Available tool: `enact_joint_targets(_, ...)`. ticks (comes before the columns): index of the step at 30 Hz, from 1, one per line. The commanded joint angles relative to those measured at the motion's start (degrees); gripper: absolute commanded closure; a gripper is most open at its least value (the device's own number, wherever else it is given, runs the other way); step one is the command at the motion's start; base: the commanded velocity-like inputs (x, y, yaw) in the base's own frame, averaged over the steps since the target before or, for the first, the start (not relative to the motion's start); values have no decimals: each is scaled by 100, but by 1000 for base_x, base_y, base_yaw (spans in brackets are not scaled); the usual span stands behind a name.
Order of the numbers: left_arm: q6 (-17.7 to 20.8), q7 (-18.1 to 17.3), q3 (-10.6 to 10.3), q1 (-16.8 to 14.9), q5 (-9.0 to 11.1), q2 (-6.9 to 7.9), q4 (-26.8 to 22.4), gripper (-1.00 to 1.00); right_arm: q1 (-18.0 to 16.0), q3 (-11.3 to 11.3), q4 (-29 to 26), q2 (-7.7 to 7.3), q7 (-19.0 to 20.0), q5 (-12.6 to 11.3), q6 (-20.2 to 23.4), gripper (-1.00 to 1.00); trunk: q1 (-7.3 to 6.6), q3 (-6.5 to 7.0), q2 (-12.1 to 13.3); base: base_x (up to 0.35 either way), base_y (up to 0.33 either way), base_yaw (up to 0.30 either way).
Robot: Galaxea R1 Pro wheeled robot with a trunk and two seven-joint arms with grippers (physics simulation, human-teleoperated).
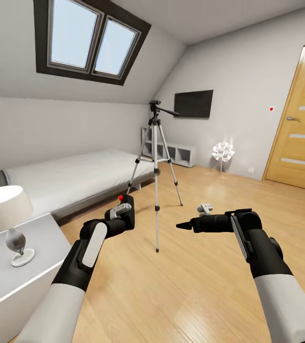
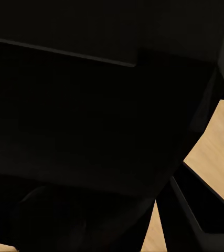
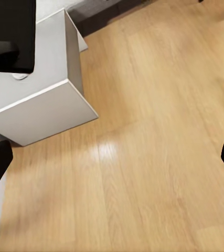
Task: Attach the digital camera to the camera tripod in the bedroom.
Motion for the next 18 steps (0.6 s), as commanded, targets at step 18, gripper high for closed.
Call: enact_joint_targets(18, 20, 37, -2, -3, 56, 0, -4, 100, -4, -7, -4, -7, 59, 59, 21, -100, -397, 317, 721, 0, 0, 0)
